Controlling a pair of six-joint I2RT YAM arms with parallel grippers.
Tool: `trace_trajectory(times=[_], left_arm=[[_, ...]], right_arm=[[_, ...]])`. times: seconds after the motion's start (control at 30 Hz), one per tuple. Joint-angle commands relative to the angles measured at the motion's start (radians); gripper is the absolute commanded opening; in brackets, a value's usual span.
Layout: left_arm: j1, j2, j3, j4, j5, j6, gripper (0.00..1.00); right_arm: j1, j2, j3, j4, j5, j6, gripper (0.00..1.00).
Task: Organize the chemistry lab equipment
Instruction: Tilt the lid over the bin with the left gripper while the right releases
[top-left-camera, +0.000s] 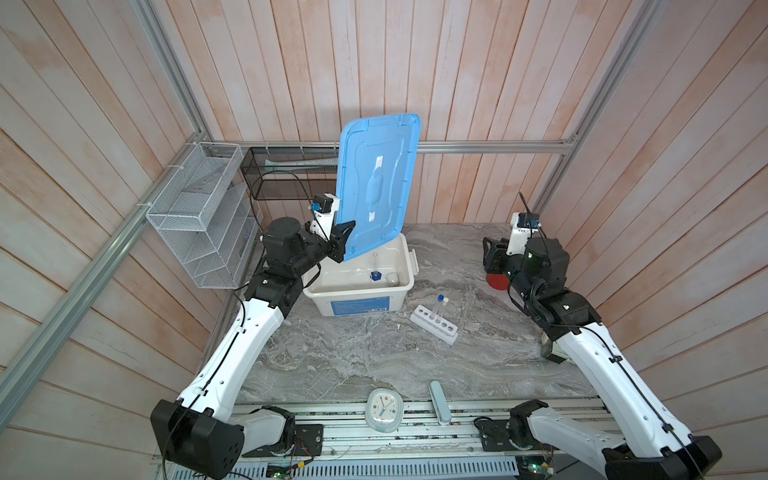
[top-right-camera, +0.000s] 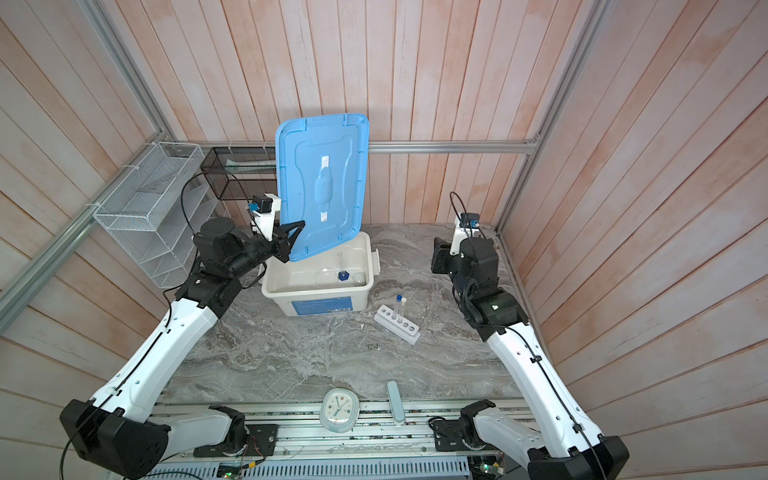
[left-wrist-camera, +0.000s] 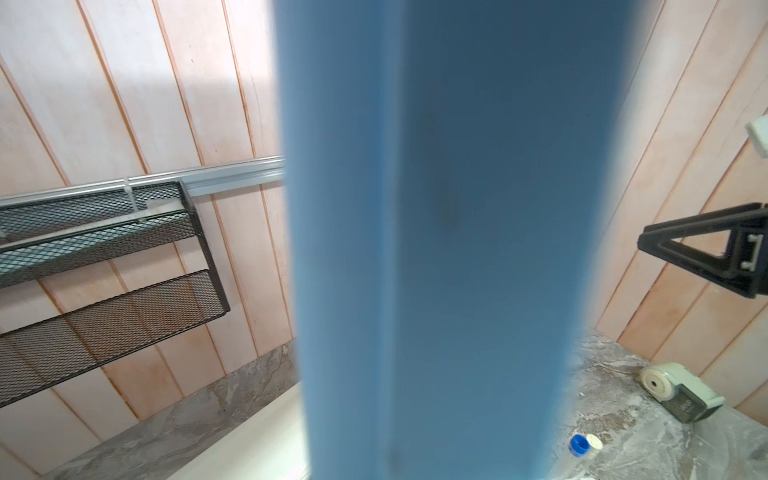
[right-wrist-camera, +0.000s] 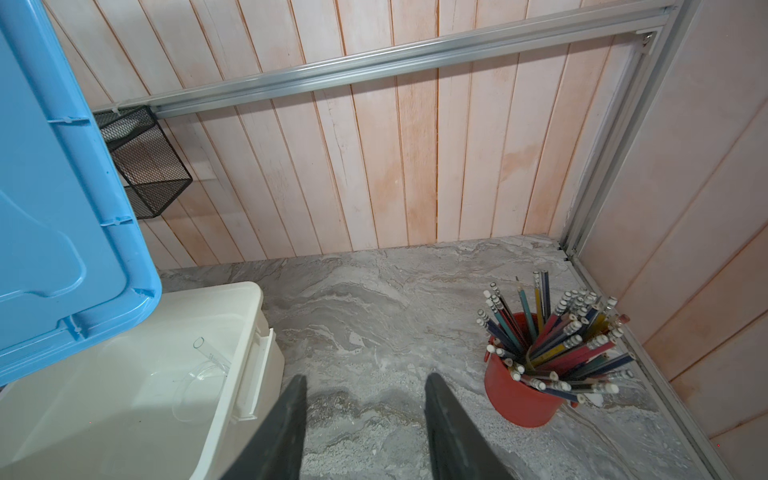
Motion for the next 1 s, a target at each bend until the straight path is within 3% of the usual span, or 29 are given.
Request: trace_trajectory(times=[0.0, 0.23, 0.37, 0.63, 0.8, 0.97], left_arm=[[-0.002, -0.047, 0.000, -0.002, -0.083, 0.071, 0.05], [-0.012, -0.142, -0.055, -0.063, -0.264, 0.238, 0.05], [-0.051, -0.197, -0.107, -0.080, -0.423, 0.380, 0.05], [-0.116, -0.261, -0.212, 0.001, -0.573, 0.556, 0.07], [-0.171, -0.262, -0.271, 0.076, -0.678, 0.683, 0.07], [-0.269, -0.243, -0.363, 0.253, -0.843, 0.905, 0.07]], right_arm=[[-0.004, 0.000, 0.016, -0.005, -0.040, 0.013, 0.48], [-0.016, 0.046, 0.114, -0.065, -0.171, 0.041, 0.50], [-0.031, 0.074, 0.165, -0.071, -0.291, 0.068, 0.52], [-0.096, 0.118, 0.231, -0.037, -0.599, 0.163, 0.52], [-0.126, 0.124, 0.251, -0.040, -0.721, 0.193, 0.52], [-0.171, 0.163, 0.280, -0.040, -0.881, 0.273, 0.52]])
